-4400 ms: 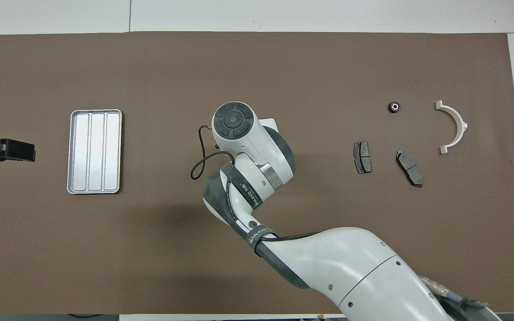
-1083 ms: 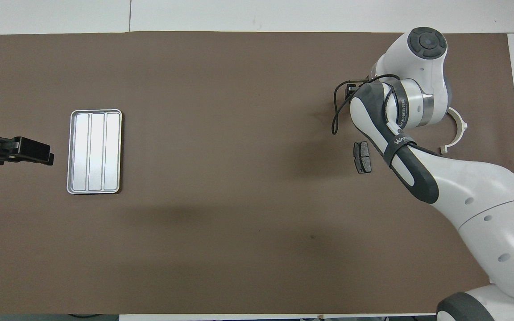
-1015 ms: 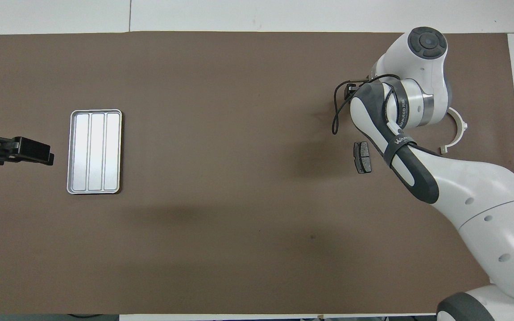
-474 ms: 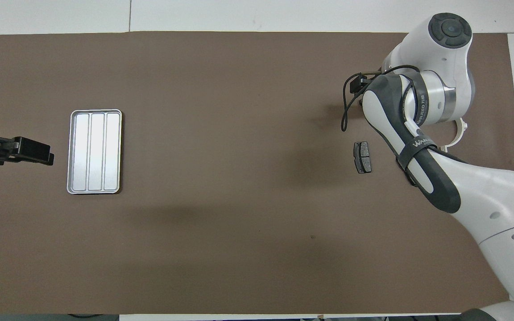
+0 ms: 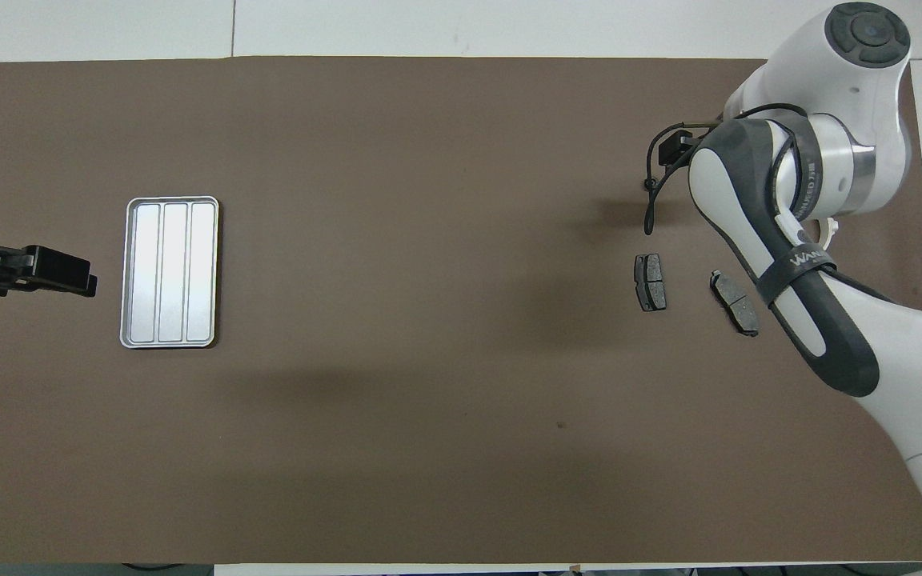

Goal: Place bearing gear from tray to pile

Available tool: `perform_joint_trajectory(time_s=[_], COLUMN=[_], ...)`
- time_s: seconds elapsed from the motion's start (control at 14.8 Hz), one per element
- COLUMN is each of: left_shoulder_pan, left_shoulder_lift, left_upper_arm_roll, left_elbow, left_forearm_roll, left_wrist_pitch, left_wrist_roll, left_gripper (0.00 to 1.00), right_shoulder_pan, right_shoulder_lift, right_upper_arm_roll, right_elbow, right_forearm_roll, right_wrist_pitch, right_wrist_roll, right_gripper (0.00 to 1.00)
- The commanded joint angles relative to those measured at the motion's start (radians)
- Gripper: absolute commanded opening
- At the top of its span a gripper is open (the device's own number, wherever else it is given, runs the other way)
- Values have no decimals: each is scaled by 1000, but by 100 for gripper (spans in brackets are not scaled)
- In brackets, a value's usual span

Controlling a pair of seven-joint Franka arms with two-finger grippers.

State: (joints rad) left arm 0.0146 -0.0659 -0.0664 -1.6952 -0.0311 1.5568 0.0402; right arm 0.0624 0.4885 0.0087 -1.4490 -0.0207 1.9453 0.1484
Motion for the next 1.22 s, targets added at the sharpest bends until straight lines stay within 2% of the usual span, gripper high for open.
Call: perform_joint_trajectory(time_s=[0.0,0.14,0.54,0.74,0.95,1.15], left_shoulder_pan=[-12,-13,-13,-13,-13,-13], left_shoulder_lift=[-14,-14,-14,-14,-14,-14], left_upper_arm_roll=[11,11,11,11,11,11], left_elbow=[-15,-15,-15,-15,-15,-15], left_forearm_roll=[-12,-12,-12,-12,-12,-12], left_wrist_pitch=[12,12,12,12,12,12], left_wrist_roll=[3,3,3,3,4,3], left_gripper=[100,100,100,100,100,100], right_shoulder_pan=[-19,-23,-21,-21,-23,-18], right_shoulder_lift=[-229,-359,-591,-649,-657,-662], right_upper_arm_roll=[14,14,16,20,22,25], right_elbow=[-203,-276,-277,-271,-251,-248], right_forearm_roll=[-12,-5,-1,-1,-1,-10], right_wrist_pitch=[0,-38,-351,-463,-572,-588], right_wrist_roll=[-27,-27,-26,-26,-27,-27], right_gripper=[100,100,100,100,100,100])
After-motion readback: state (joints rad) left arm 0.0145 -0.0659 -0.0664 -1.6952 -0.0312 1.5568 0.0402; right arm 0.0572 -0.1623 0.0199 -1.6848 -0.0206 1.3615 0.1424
